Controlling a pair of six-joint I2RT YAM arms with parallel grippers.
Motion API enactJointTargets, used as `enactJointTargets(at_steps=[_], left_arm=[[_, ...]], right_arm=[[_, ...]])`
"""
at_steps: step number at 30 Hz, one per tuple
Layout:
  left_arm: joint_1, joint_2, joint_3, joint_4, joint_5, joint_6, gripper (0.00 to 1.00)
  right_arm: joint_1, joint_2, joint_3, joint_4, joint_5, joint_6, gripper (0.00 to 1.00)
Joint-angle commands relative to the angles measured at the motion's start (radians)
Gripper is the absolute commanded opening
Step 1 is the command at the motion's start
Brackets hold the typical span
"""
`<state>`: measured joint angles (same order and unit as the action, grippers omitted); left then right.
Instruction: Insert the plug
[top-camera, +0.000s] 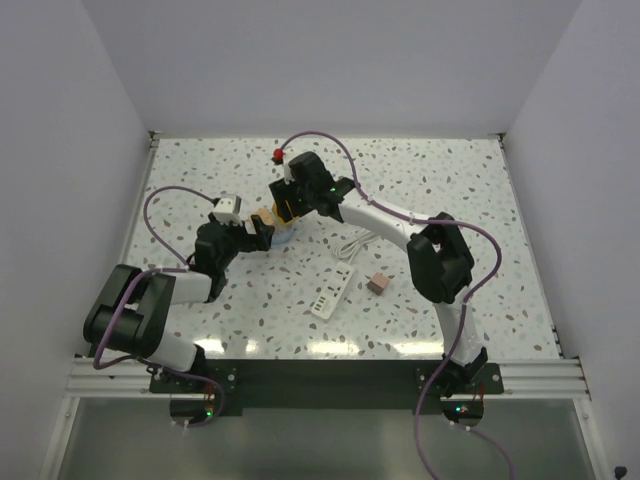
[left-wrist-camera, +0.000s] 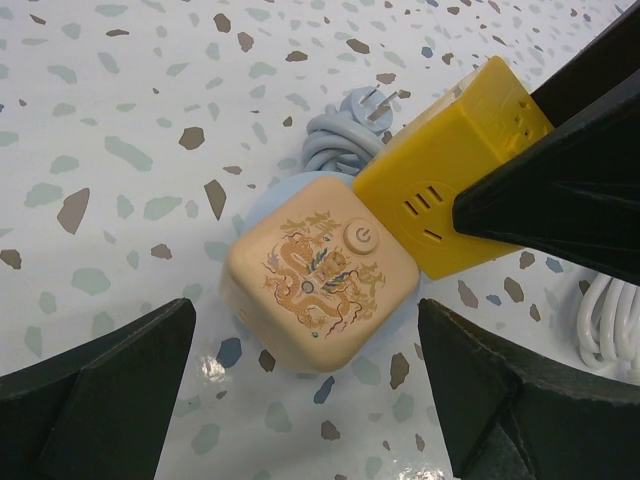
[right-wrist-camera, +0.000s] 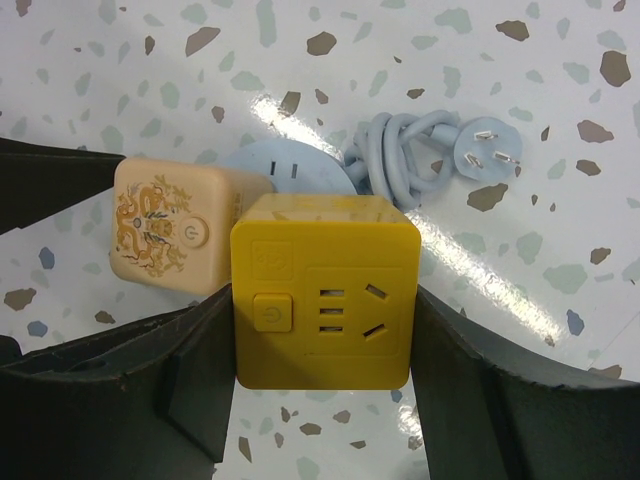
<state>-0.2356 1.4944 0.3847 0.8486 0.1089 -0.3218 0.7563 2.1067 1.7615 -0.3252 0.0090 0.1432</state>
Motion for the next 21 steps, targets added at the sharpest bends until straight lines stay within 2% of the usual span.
enactJointTargets(at_steps=[1, 21], left_arm=[[0.009, 0.007, 0.026, 0.026, 0.014, 0.018, 0.99], [0.009, -0.002, 0.020, 0.032, 0.020, 0.017, 0.99]], right_arm=[[-0.003, 0.003, 0.000, 0.063, 0.002, 0.025, 0.00], [-0.003, 0.036, 0.001, 0.069, 0.025, 0.045, 0.00]])
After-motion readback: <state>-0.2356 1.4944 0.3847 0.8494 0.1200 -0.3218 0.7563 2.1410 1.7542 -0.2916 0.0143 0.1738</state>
